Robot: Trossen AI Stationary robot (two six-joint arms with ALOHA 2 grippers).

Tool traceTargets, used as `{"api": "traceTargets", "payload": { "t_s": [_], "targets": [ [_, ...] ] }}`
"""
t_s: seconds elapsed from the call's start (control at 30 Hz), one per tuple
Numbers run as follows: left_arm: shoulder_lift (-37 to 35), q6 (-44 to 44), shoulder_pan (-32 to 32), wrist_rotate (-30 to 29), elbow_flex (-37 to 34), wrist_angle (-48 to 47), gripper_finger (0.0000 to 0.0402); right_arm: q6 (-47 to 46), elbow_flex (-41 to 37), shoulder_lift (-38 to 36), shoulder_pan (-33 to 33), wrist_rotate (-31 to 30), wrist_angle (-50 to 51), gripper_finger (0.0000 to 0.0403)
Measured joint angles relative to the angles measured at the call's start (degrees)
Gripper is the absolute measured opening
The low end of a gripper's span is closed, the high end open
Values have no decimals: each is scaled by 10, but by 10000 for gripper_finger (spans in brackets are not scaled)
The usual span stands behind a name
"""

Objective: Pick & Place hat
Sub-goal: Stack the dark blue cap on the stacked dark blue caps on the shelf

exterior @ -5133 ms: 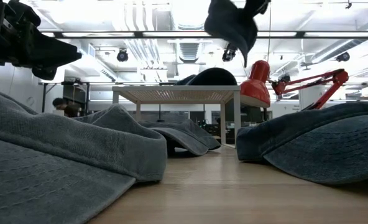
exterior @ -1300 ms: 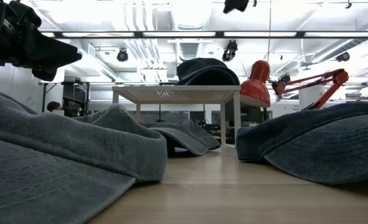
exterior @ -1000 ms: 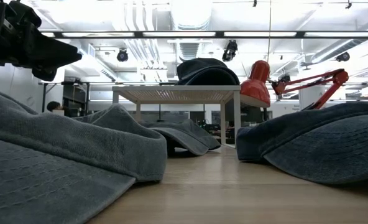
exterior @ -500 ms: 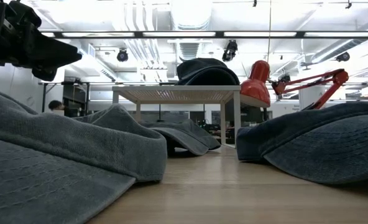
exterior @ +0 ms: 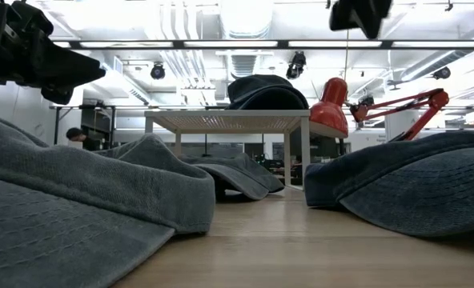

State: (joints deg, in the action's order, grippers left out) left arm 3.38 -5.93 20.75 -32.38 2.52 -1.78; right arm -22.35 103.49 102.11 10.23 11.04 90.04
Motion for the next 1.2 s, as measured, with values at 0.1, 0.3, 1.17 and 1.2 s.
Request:
{"api": "traceTargets", "payload": {
  "t_s": [0.1,0.3,1.17,1.2],
  "targets": [
    [0,0,0,0,0,0,122,-18,-30,-4,10,2,0,175],
    [0,-1,0,0,0,0,122,-38,-71,-5,29,27,0,210],
    [0,-1,0,2,0,0,122,-66,-279,-46,60,6,-133,254],
    [0,-2,0,2,0,0,122,-73,-290,-57,60,5,-153,255]
  ]
}}
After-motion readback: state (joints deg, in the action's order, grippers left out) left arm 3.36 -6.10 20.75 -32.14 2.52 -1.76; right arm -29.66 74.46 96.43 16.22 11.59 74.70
